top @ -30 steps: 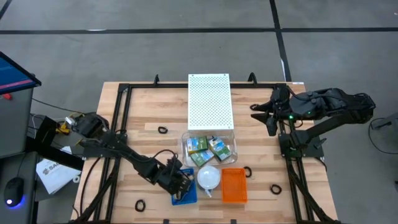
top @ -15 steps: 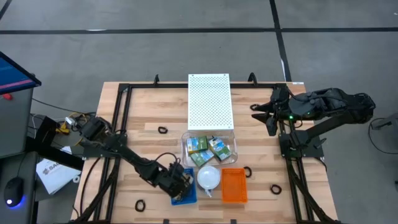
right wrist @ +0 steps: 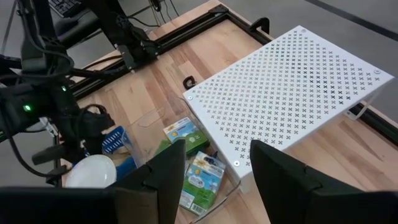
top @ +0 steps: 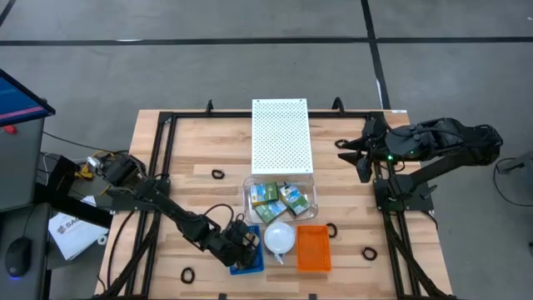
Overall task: Pick & Place Office Desk Supplies
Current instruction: Put the brown rubberband into the blue bin, then adjust the blue bin
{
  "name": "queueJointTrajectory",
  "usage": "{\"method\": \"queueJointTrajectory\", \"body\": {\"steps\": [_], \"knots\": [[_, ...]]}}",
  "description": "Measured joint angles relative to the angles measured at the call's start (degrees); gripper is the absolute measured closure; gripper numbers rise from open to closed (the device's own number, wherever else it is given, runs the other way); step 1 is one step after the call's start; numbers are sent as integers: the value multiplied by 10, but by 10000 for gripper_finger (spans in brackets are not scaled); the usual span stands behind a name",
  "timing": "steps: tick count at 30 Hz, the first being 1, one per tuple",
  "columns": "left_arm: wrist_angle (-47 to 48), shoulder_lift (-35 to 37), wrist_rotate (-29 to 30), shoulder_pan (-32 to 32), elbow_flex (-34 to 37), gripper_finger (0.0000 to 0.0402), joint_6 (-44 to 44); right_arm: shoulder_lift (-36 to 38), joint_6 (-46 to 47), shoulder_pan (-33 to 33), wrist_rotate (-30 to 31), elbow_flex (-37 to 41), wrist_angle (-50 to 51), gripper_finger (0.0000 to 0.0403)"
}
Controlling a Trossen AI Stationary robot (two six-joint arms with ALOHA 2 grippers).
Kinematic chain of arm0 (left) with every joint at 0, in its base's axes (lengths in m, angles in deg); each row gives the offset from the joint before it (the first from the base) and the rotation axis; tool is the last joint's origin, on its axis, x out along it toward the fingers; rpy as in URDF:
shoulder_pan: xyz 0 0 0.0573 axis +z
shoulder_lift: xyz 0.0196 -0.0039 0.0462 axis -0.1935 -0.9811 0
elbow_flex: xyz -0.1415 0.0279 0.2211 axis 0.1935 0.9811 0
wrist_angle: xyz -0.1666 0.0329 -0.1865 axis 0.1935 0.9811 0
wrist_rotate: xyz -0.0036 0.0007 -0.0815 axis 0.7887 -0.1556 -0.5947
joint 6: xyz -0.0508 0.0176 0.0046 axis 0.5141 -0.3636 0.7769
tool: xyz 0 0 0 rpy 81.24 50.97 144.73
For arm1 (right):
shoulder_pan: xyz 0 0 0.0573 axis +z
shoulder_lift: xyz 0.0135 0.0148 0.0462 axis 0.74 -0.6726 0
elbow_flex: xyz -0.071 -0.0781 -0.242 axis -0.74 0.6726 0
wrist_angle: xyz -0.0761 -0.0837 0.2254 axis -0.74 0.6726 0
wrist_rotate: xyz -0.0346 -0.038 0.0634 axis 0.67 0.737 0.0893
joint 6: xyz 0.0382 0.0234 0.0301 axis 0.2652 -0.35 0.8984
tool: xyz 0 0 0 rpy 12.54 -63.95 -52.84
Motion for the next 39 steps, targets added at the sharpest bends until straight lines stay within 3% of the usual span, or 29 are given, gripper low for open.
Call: {"method": "queueJointTrajectory", "body": {"steps": [5,15,26,39], "knots": [[17,28,56,0,0,282,-9,0,-4,0,0,0,1,225],[52,28,114,11,0,334,-11,0,-6,0,0,0,1,226],[39,9,87,10,0,397,-24,0,-2,0,10,0,1,226],[76,9,37,10,0,401,-33,0,2,0,13,0,1,226]]}}
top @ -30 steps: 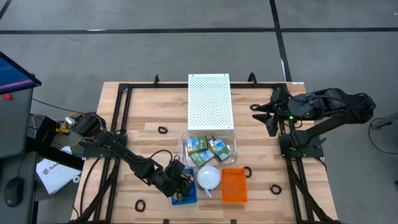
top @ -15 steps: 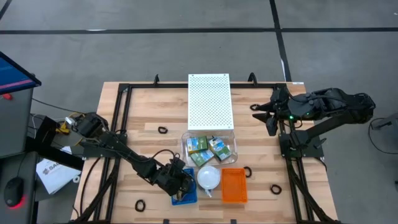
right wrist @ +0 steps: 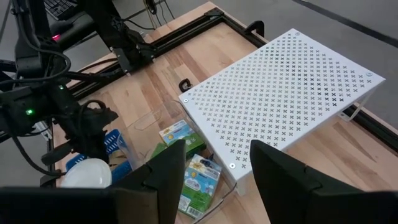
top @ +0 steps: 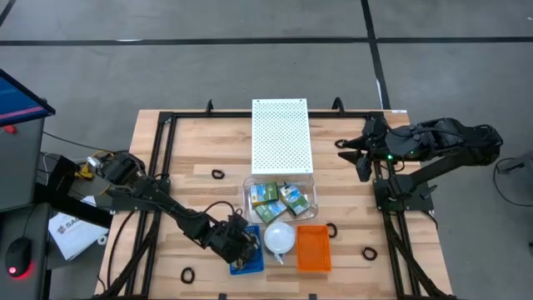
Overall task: Pick & Place Office Desk Supplies
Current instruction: Adjust the blue bin
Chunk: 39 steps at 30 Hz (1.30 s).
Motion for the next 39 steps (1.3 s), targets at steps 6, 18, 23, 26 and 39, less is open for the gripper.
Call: {"method": "queueJointTrajectory", "body": {"steps": [6,18,23,26,39], "knots": [[0,39,-56,-11,0,401,-50,0,3,0,0,0,0,226],[270,150,-52,-39,-1,401,69,0,3,0,-2,0,19,226],[272,130,-53,-34,8,401,60,0,7,0,0,0,19,226],[217,116,-60,-32,31,401,59,0,8,0,1,0,19,226],[121,53,-58,-20,48,401,69,0,8,0,2,0,25,226]]}}
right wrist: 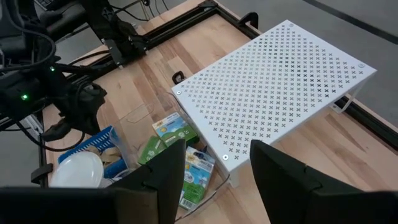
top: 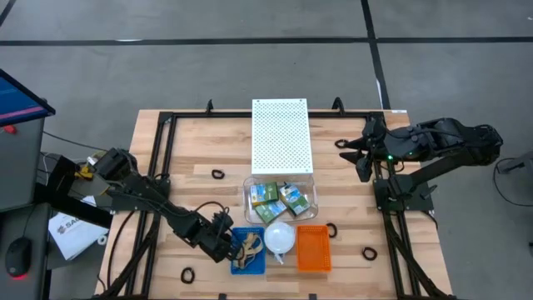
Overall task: Pick & Place Office Desk Supplies
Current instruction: Adjust the blue bin, then adjust the transparent bin
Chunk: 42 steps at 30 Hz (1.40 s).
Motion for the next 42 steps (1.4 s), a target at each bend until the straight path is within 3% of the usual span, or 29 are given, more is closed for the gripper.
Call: {"method": "queueJointTrajectory", "body": {"steps": [20,25,29,42], "knots": [[52,30,6,3,0,401,-12,0,0,0,-2,0,7,226],[111,58,77,8,0,401,33,0,0,0,-2,0,7,225],[129,72,116,39,0,401,29,0,1,0,-2,0,7,225],[75,72,120,151,31,401,-62,0,4,0,0,0,12,225]]}}
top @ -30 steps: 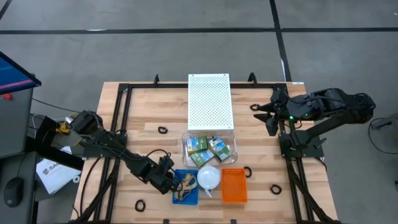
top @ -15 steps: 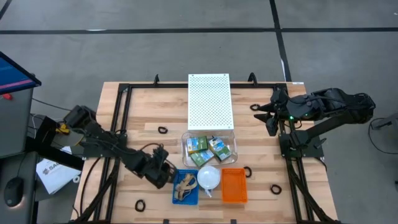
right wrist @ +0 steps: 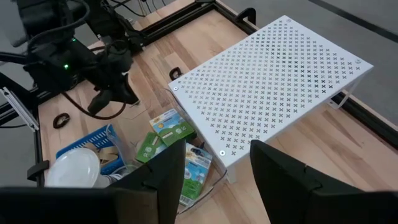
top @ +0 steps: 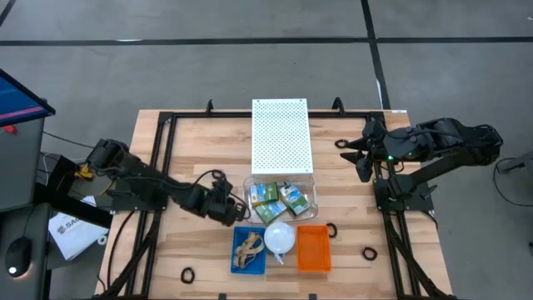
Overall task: Pick & Place Office Desk Supplies
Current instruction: Adjust the transparent bin
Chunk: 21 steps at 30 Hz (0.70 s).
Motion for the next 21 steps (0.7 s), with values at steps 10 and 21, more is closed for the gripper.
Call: {"method": "queueJointTrajectory", "body": {"steps": [10,21], "knots": [[-68,0,-2,31,22,401,-42,0,2,0,10,0,12,225],[-97,0,-6,38,22,401,-82,0,1,0,22,0,12,226]]}}
